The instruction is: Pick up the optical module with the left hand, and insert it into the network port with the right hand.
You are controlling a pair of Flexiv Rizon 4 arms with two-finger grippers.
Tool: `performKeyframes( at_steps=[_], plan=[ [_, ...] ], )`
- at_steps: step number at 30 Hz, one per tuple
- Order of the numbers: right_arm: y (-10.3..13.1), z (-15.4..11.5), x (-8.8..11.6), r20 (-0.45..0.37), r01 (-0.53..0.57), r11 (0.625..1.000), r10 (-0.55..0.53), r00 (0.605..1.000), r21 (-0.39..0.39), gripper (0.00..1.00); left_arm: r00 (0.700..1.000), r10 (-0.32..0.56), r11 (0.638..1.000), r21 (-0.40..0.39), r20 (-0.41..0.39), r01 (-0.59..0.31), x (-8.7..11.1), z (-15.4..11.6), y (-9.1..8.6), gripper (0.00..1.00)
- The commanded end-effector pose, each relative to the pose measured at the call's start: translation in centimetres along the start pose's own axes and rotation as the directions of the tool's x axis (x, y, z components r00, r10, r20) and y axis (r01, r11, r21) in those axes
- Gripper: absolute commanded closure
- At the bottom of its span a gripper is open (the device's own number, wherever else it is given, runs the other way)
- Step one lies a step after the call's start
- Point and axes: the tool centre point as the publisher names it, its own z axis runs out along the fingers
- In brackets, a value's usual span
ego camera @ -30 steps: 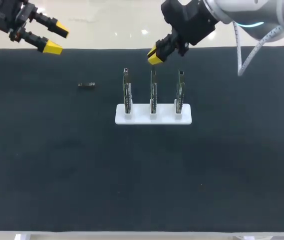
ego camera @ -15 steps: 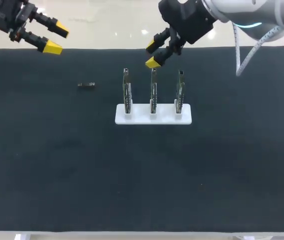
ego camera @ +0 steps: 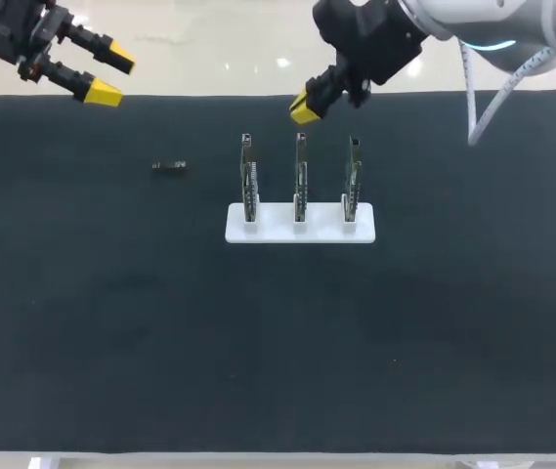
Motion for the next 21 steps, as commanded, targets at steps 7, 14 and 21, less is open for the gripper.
performKeyframes(
  at_steps=[7,14,21],
  plan=[
    [-0.1,1.0,0.3,0.000,0.007,1.000,-0.007,1.000,0.001,1.00,1.000,-0.001,1.000,0.003,-0.003,0.001,0.0,0.0,0.1,0.00],
    [-0.1,1.4,0.6,-0.005,0.005,1.000,-0.005,1.000,0.001,1.00,1.000,-0.001,1.000,0.003,-0.003,0.001,0.0,0.0,0.1,0.00],
    [-0.2,1.7,1.0,-0.005,0.001,1.000,-0.001,1.000,-0.001,1.00,1.000,-0.001,1.000,0.003,-0.003,0.001,0.0,0.0,0.1,0.00]
  ],
)
